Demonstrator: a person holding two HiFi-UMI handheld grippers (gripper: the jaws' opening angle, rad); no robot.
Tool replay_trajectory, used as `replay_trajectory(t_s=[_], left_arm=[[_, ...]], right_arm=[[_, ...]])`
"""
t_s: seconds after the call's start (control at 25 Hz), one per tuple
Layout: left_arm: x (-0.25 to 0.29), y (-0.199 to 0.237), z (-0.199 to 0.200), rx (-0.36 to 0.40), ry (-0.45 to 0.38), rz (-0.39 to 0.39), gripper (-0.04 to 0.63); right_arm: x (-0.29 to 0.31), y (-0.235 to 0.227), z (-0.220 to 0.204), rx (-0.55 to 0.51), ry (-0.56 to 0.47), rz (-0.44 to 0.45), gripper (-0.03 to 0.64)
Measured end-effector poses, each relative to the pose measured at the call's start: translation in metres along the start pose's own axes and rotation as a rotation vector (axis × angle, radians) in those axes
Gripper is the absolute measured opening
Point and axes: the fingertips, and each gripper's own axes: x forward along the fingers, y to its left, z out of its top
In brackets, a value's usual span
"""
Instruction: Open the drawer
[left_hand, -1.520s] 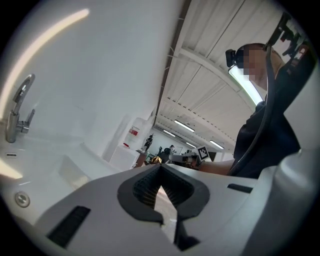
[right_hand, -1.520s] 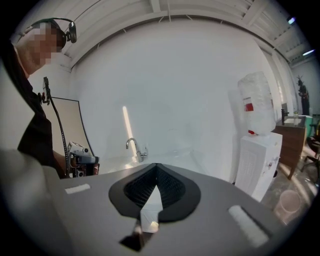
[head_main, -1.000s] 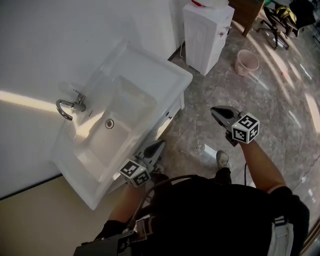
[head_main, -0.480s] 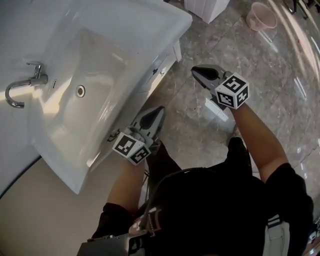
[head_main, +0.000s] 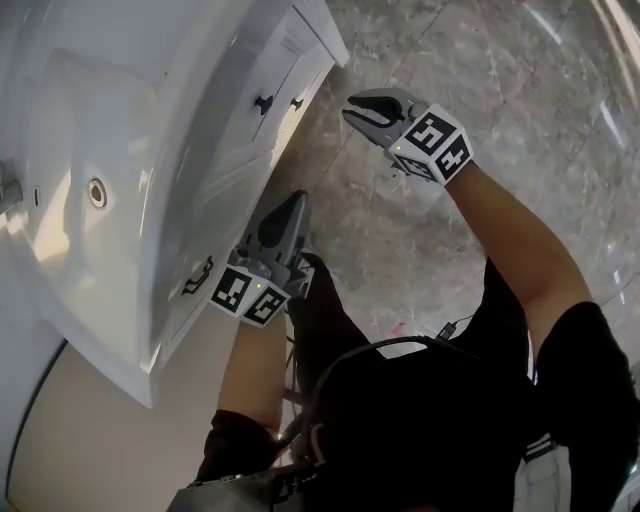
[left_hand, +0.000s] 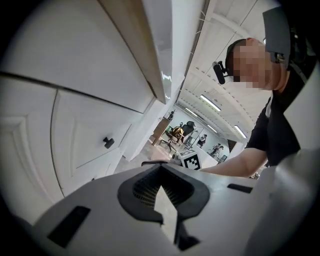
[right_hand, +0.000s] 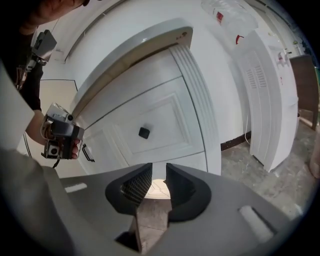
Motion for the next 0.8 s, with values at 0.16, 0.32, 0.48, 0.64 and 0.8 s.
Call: replay_trajectory(t_s=[0.16,0.32,0.48,0.64,0.8], left_arm=[[0.009,0.030,-0.032,0.002,-0.004,0.018,0.000],[0.013,0.052,-0.061,-0.010,-0.004,0.017,0.000],[0.010,0.069,-0.088,-0.009,0.024,0.011,0.000],[0.010,0.081,-0.109,0.024,0.056,-0.004,0.000],[0.014,0.096,-0.122,0.020,0.051,0.004,0.000]], right_arm=[[0.043,0.000,-0.036,-0.061,0.003,0.031,0.098],[0.089,-0.003,-0.065,-0.120,0.006,0.027,0.150],[0.134,-0.009,-0.093,-0.251,0.043,-0.032,0.153],[0.167,-0.017,-0.112,-0.342,0.064,-0.098,0.153],[0.184,-0.034,-0.124,-0.367,0.067,-0.166,0.155]])
